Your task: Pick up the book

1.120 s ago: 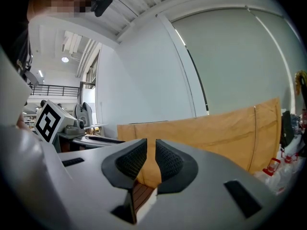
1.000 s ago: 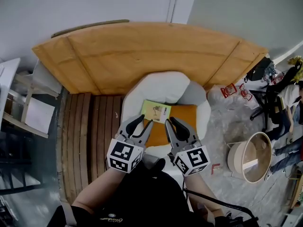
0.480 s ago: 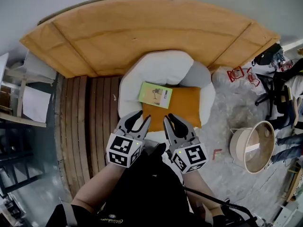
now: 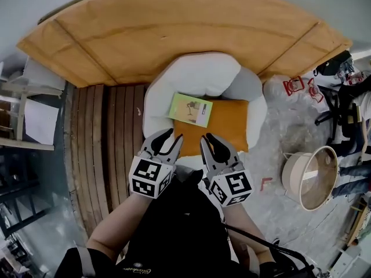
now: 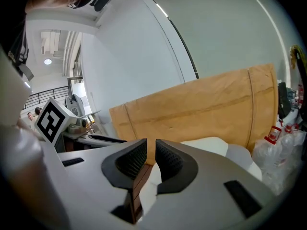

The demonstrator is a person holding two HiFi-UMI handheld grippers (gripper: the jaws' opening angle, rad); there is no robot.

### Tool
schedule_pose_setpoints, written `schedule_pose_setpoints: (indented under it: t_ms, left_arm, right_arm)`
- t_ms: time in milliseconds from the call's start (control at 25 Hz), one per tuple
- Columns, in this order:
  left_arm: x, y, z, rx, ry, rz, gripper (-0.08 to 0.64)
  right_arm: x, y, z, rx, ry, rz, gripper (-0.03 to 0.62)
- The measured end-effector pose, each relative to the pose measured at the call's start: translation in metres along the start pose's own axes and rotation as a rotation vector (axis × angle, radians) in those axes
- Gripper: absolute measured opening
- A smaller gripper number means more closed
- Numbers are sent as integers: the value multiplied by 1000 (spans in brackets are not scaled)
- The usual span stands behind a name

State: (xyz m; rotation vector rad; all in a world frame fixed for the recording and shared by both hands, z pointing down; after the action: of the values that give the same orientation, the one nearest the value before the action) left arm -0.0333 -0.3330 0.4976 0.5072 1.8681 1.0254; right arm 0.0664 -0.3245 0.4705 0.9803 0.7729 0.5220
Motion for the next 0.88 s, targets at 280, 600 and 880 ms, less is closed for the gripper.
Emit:
schedule_pose_setpoints:
  t_ms: [280, 600, 880]
  left_arm:
    - [-33, 38, -14, 0, -3, -33, 129]
    - [-96, 109, -31, 9, 6, -108, 130]
    - [-163, 167, -65, 21, -11, -151, 146]
  right_arm:
    - [-21, 47, 23, -9, 15, -40, 54]
    - [-59, 113, 78, -17, 67, -83, 54]
    - [-102, 183, 140, -53, 131, -144, 55]
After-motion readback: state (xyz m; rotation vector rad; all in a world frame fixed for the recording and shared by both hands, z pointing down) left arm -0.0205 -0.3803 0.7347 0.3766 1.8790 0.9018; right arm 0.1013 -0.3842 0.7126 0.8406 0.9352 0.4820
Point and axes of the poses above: the fingertips, and each gripper's own axes: x backward along the fingers, z to its right, y out of its underside, the point moved 2 cm from there along x, backward along the fingers, and after that the axes turned 5 degrees about -y, right-handed, at the moved point
